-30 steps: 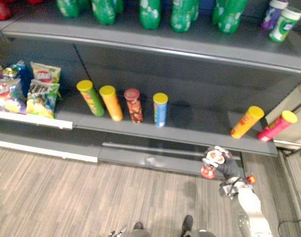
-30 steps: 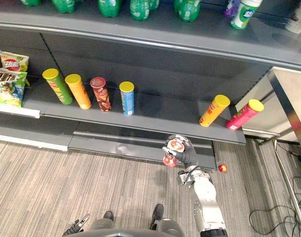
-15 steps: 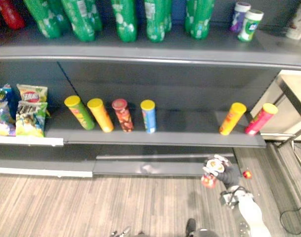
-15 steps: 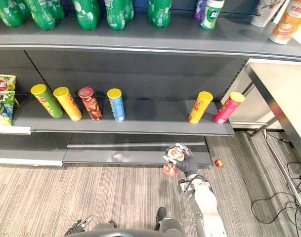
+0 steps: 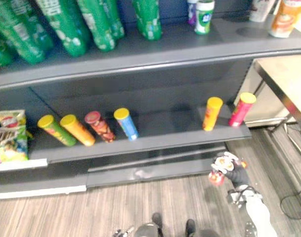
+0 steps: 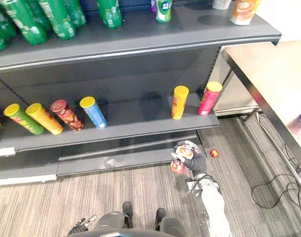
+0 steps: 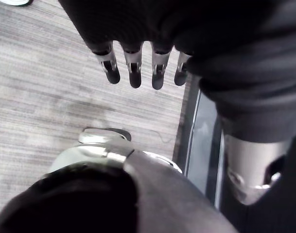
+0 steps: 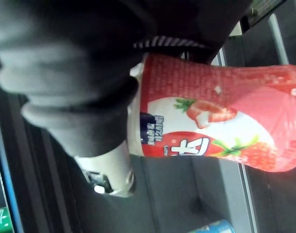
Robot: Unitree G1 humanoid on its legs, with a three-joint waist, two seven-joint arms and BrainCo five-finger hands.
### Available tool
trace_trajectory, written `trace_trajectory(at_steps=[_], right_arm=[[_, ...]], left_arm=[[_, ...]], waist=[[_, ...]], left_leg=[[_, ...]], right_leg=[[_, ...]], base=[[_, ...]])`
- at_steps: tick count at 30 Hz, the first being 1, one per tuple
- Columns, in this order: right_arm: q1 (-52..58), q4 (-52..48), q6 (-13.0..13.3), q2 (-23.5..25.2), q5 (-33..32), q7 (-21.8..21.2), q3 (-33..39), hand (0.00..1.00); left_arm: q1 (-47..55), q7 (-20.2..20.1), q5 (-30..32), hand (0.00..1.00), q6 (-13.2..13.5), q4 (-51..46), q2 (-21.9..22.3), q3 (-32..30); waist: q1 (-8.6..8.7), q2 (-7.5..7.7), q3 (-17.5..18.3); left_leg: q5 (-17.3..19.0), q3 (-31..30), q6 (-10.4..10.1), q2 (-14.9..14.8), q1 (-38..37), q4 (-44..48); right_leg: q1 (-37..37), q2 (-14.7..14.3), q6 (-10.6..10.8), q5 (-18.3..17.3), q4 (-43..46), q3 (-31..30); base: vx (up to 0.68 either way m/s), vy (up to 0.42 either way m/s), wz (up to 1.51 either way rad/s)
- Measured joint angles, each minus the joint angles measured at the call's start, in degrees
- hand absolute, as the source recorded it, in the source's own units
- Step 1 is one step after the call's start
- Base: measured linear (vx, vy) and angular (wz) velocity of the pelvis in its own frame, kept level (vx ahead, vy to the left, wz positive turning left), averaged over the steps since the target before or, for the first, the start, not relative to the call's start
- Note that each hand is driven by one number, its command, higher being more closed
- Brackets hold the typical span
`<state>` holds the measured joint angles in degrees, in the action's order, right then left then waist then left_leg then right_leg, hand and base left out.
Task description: Put the gum and the chips on the shelf.
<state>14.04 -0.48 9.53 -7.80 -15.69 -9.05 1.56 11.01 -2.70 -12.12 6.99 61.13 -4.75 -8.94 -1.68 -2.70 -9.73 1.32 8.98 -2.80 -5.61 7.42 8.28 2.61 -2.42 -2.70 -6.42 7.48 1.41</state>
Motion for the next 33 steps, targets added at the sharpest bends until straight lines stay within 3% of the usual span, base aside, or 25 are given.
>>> trace_trajectory(at_steps=[5,9,14,17,19,21,22,23,25,27,29,31,32,33], right_arm=[[0.0,0.0,0.0,0.1,0.1,0.2,-0.9,1.0],[-0.7,0.1,0.0,0.3,0.4,-0.4,-2.9,1.0],[-1.5,1.1,-0.2,0.3,1.4,-1.5,-4.9,1.0],[-1.6,1.1,-0.5,0.1,1.7,-1.6,-5.3,1.0],[-1.3,1.2,-0.9,-0.2,1.8,-1.6,-6.5,1.0],[-1.2,1.2,-0.9,-0.1,1.9,-1.9,-7.5,1.0],[-1.3,1.2,-0.9,-0.2,1.9,-2.1,-8.3,1.0],[-2.1,1.1,-0.9,-0.2,2.1,-2.4,-9.0,1.0],[-4.1,1.5,-0.9,-0.1,2.2,-2.8,-9.3,1.0],[-5.5,1.4,-0.9,-0.1,2.1,-2.8,-9.3,1.0],[-5.9,1.4,-0.9,-0.1,2.1,-2.8,-9.4,1.0],[-5.9,1.3,-0.9,-0.1,2.1,-2.7,-10.0,1.0],[-5.5,1.2,-0.9,-0.4,2.1,-2.7,-10.9,1.0],[-5.5,1.2,-1.0,-0.6,2.1,-2.8,-11.2,1.0]], left_arm=[[-2.8,0.2,3.2,0.0,0.1,0.6,-1.3,1.0],[-3.8,0.2,3.9,0.0,0.1,1.1,-1.8,1.9],[-3.8,0.3,3.9,0.0,0.1,2.6,-2.2,2.0],[-3.7,0.3,3.9,0.0,0.1,2.7,-2.3,2.5],[-3.5,0.3,3.9,0.0,0.1,2.7,-2.9,4.0],[-2.8,0.3,3.9,0.0,0.1,2.6,-3.7,4.7],[-2.2,0.3,3.9,0.0,0.1,2.6,-3.7,4.8],[-2.2,0.3,3.9,0.0,0.1,2.8,-3.9,4.7],[-1.9,0.2,3.9,0.0,0.0,2.7,-3.6,4.1],[-0.9,0.3,3.9,0.0,0.0,2.7,-3.4,3.9],[0.0,0.3,4.4,0.0,0.0,2.8,-3.7,3.5],[0.8,0.3,4.4,0.0,0.0,2.9,-4.1,2.8],[1.1,0.4,4.4,0.0,-0.1,3.2,-4.6,1.8],[0.8,0.4,4.4,0.0,-0.1,3.9,-4.4,0.5]], waist=[[0.88,1.21,0.4],[-0.29,1.47,0.6],[-0.25,1.63,2.3],[-0.07,1.69,2.6],[0.17,2.52,2.1],[0.92,3.11,2.0],[1.31,3.35,2.4],[1.23,3.6,2.7],[0.63,3.29,2.5],[-0.2,3.37,2.7],[-0.26,4.09,3.0],[-0.22,5.38,3.5],[-0.31,6.89,3.9],[-0.93,6.55,4.6]], left_leg=[[1.9,2.9,1.5,2.2,-1.0,-0.7],[3.3,5.6,2.5,3.0,-2.6,-1.3],[5.9,7.7,2.7,3.1,-2.6,-0.2],[7.7,7.8,2.7,2.9,-2.9,-0.3],[7.8,7.4,3.3,2.9,-5.7,-0.2],[8.5,6.2,4.1,2.6,-8.6,0.0],[8.5,5.5,4.2,2.5,-9.4,0.0],[8.6,4.7,4.0,1.9,-9.8,0.0],[8.4,4.1,3.6,0.0,-9.9,0.5],[8.5,3.3,1.9,-2.8,-9.5,1.1],[8.7,2.5,-0.3,-4.3,-9.4,1.1],[9.3,1.5,-3.3,-5.1,-9.5,1.5],[9.7,0.9,-5.5,-5.3,-9.6,1.3],[9.1,0.7,-7.4,-6.9,-9.7,0.8]], right_leg=[[0.0,2.5,2.9,-0.7,0.3,-2.1],[0.1,3.3,4.0,-1.3,0.3,-4.8],[1.2,3.3,5.1,-2.0,1.4,-7.2],[5.9,2.8,7.1,-3.4,11.0,-6.2],[9.6,3.2,7.3,-3.4,23.8,-3.7],[10.3,5.3,7.7,-3.2,30.9,0.9],[10.4,7.3,5.6,-4.6,32.5,4.1],[10.9,10.1,3.8,-6.0,32.4,7.8],[11.5,12.8,4.0,-5.9,28.0,9.6],[10.8,14.6,6.2,-3.1,18.0,7.4],[10.6,16.2,6.7,0.8,13.5,5.4],[9.7,16.9,8.3,7.5,10.9,2.4],[8.0,17.0,12.8,8.2,9.2,1.5],[6.1,15.5,13.8,4.0,5.5,2.9]], base=[[0.16,0.134,-0.19],[0.15,0.087,-0.31],[0.09,0.036,-0.29],[0.06,0.023,-0.16],[0.06,0.012,0.13],[0.07,-0.024,0.42],[0.09,-0.04,0.47],[0.11,-0.057,0.42],[0.09,-0.087,0.18],[0.1,-0.207,0.09],[0.11,-0.334,0.11],[0.1,-0.411,0.1],[0.1,-0.483,0.06],[0.1,-0.468,-0.02]])
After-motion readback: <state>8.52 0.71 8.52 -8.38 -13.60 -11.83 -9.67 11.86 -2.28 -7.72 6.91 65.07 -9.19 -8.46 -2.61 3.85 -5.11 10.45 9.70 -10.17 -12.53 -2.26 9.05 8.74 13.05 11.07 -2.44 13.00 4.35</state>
